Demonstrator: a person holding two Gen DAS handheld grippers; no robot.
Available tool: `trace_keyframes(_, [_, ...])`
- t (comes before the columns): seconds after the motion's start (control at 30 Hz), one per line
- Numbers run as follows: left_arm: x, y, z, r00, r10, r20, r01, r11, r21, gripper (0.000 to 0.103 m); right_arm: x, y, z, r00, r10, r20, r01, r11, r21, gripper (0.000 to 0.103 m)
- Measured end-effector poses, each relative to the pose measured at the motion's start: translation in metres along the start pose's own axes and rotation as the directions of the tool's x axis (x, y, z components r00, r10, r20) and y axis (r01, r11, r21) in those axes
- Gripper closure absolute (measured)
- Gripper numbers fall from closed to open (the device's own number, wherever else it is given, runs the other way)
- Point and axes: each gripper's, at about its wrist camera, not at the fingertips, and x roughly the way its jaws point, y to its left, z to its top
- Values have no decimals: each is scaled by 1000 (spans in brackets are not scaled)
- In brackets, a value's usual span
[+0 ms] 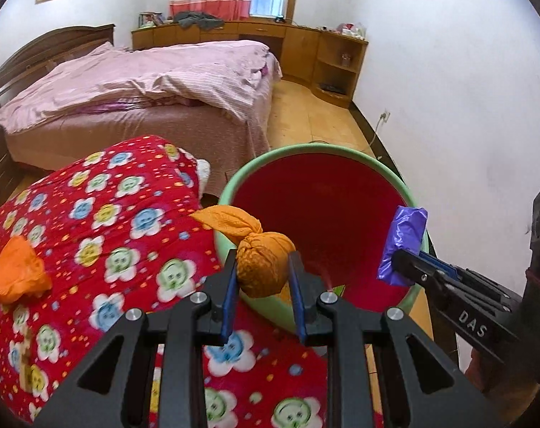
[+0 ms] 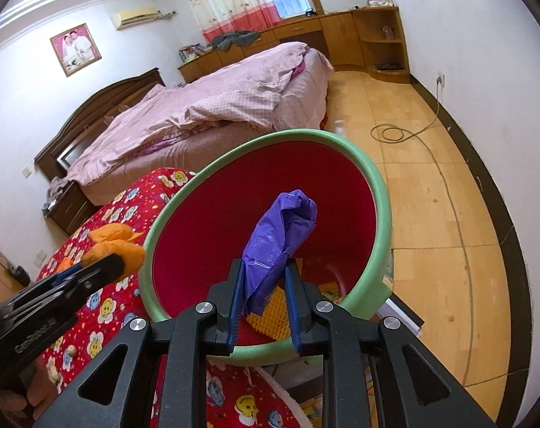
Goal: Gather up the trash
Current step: 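Carry the orange ball and purple bag over the red bin and open both tools, then move both open tools back over the bedspread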
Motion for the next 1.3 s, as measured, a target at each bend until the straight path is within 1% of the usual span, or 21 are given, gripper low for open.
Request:
trace_keyframes(0.07, [5, -5, 2, 1000, -12, -1, 12, 1000, 4, 77, -1, -2, -1, 1000, 4, 2, -4, 1000, 3, 78])
trace_keyframes(0.1, [8, -6, 3, 1000, -20, -1, 20, 1000, 3, 75, -2, -2, -1, 1000, 11, 7, -11, 1000, 6, 78])
trace_keyframes(0.17, [12, -8, 4, 999, -33, -5, 33, 999, 2, 69, -4, -4, -1, 1000, 18, 12, -18, 1000, 6, 78])
trace_keyframes(0.2, [13, -8, 4, 999, -37, -6, 37, 999, 0, 64, -4, -4, -1, 1000, 22, 15, -22, 1000, 4, 78])
trace_keyframes(0.27, [14, -8, 3, 999, -38, -4, 38, 999, -6, 58, -6, -5, -1, 999, 25, 21, -25, 1000, 1, 78])
trace_keyframes(0.3, [14, -7, 3, 999, -36, -3, 36, 999, -8, 57, -7, -5, -1, 999, 26, 26, -26, 1000, 1, 76])
trace_keyframes(0.4, [11, -6, 2, 1000, -30, -2, 30, 999, -10, 57, -10, -5, 0, 999, 31, 35, -31, 999, 5, 70])
trace_keyframes(0.57, [0, 3, 1, 1000, -26, 10, 26, 999, -36, 57, -16, 1, -1, 999, 35, 41, -34, 999, -6, 68])
trace_keyframes(0.6, [-3, 4, 0, 1000, -24, 12, 24, 999, -41, 57, -18, 3, -1, 999, 34, 43, -33, 999, -13, 66])
trace_keyframes(0.7, [-15, 11, -4, 1000, -10, 18, 11, 998, -59, 57, -25, 11, -2, 998, 29, 52, -28, 999, -27, 52])
trace_keyframes(0.73, [-17, 13, -5, 1000, -5, 19, 6, 998, -63, 57, -26, 13, -3, 998, 25, 55, -23, 999, -32, 51])
trace_keyframes(0.8, [-25, 20, -9, 1000, 14, 19, -13, 997, -78, 57, -29, 19, -4, 999, 17, 51, -15, 999, -45, 51])
trace_keyframes(1.03, [-57, 46, -21, 998, 60, 28, -56, 989, -137, 57, -43, 39, -12, 998, 37, 51, -33, 996, -81, 51])
trace_keyframes(1.3, [-99, 78, -35, 989, 135, 60, -122, 975, -187, 57, -61, 69, -24, 995, 87, 57, -80, 990, -120, 50])
